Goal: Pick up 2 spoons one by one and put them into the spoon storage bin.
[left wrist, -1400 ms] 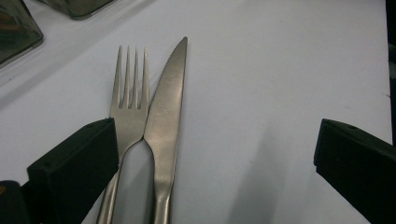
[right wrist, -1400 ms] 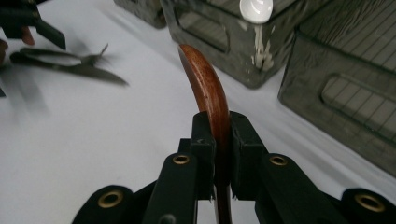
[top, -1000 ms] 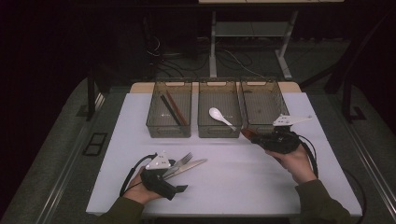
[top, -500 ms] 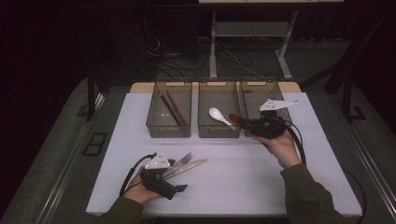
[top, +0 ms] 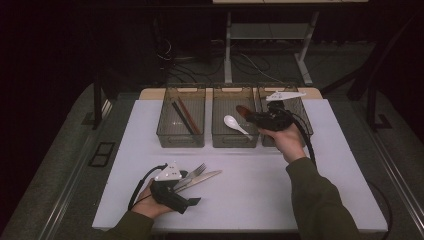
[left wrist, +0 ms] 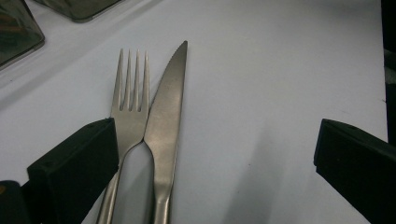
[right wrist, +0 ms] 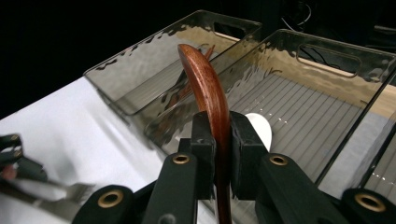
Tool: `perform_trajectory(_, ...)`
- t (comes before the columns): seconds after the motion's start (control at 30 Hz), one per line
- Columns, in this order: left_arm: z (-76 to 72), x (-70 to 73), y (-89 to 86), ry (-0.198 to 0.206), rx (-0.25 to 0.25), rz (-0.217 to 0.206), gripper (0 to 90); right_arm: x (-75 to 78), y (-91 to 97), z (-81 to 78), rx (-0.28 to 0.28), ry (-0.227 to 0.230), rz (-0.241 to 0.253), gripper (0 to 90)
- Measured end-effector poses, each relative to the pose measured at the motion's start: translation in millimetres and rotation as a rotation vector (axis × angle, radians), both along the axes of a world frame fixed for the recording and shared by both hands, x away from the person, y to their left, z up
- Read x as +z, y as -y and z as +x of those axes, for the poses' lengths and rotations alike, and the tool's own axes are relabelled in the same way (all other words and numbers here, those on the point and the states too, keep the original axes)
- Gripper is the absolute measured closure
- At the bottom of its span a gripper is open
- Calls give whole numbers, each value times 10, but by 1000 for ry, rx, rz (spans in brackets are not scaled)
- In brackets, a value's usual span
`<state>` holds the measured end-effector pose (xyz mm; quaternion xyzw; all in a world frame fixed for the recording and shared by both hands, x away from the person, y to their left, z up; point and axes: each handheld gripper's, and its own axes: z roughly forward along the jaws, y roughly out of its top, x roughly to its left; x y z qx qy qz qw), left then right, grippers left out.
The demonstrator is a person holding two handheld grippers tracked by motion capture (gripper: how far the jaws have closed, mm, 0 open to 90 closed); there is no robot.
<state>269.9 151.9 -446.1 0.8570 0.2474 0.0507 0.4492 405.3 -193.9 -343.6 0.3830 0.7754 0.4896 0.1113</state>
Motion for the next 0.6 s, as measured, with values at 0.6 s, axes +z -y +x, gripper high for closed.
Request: perform_trajectory(0.6, 2, 12, 5, 2, -6, -17, 0, -7, -400, 572, -92, -47, -7, 815)
